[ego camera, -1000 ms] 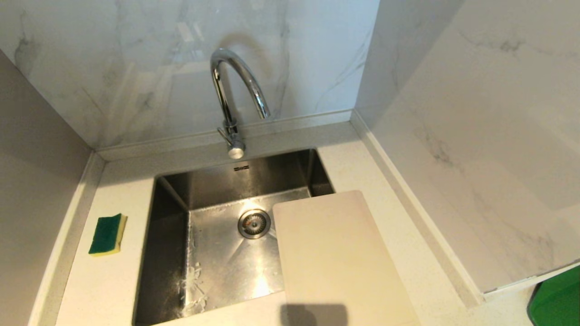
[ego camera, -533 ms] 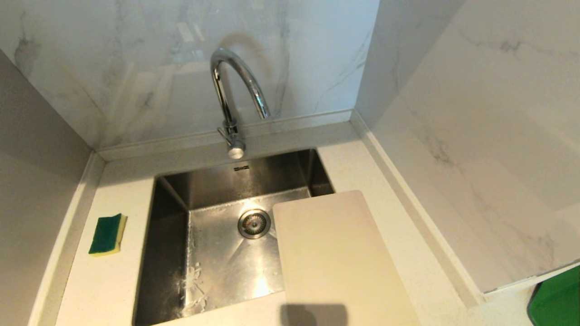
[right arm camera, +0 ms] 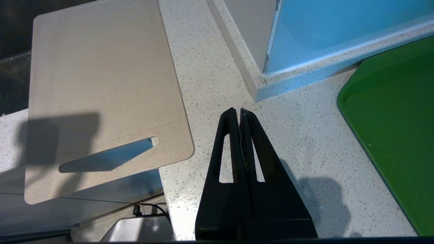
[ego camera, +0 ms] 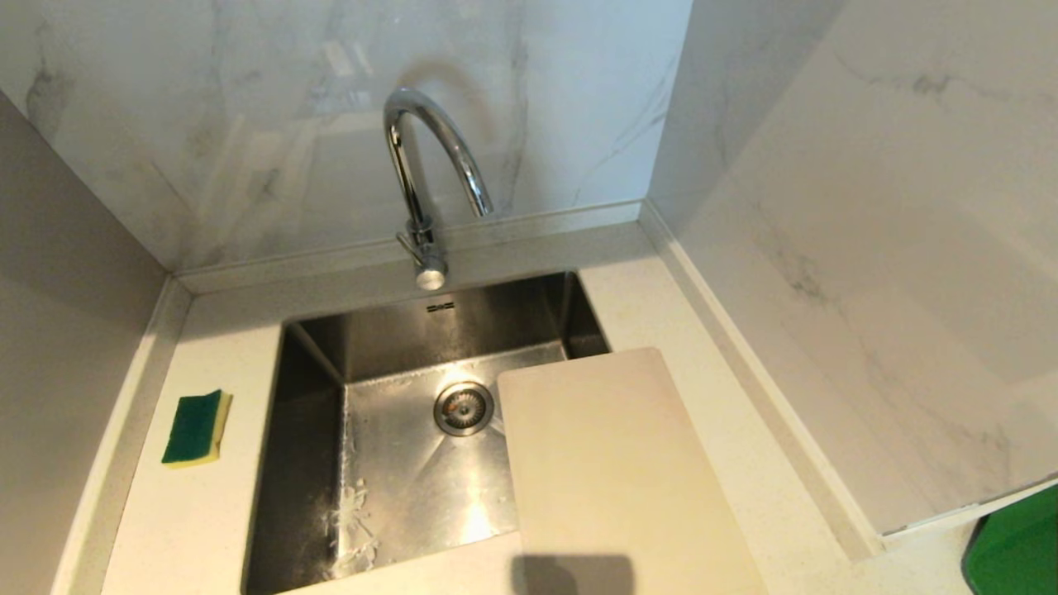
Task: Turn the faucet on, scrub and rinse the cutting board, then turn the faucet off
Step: Turn on the tap
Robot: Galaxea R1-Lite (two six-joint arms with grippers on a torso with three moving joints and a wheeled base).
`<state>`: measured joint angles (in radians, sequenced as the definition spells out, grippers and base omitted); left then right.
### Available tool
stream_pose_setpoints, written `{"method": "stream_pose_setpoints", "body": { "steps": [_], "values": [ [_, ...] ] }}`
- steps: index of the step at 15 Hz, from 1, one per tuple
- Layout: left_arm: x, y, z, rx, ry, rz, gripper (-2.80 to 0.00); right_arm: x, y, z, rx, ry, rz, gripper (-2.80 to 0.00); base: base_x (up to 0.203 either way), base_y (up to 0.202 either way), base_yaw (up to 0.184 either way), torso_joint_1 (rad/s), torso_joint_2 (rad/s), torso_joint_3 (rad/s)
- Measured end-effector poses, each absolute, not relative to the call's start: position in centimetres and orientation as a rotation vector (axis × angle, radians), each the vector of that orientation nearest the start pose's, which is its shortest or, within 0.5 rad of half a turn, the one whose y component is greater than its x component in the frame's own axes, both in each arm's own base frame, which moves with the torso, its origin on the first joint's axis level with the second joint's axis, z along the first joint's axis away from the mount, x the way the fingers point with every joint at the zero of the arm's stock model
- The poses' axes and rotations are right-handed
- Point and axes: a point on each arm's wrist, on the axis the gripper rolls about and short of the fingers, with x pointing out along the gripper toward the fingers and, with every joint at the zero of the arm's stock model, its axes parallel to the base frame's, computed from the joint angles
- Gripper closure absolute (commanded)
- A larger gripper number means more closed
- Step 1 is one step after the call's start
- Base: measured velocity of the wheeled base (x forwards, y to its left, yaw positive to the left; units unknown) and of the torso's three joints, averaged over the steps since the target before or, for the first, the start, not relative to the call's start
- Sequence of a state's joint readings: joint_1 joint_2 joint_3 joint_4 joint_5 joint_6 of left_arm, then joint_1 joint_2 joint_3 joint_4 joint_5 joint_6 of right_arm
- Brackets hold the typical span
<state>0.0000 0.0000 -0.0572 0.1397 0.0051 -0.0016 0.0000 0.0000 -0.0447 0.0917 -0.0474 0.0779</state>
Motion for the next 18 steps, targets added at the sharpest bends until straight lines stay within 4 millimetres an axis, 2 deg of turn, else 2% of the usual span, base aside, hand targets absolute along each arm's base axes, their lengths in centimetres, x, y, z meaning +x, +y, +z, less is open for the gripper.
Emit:
{"method": "stream_pose_setpoints", "body": {
  "steps": [18],
  "values": [
    [-2.79,0.02,7.68,-0.006,0.093,0.007,0.0,-2.65,-0.11,7.83,0.076,0.046,-0.049,0.0,0.0,0.0,0.0,0.0,0.0,0.0]
  ]
}}
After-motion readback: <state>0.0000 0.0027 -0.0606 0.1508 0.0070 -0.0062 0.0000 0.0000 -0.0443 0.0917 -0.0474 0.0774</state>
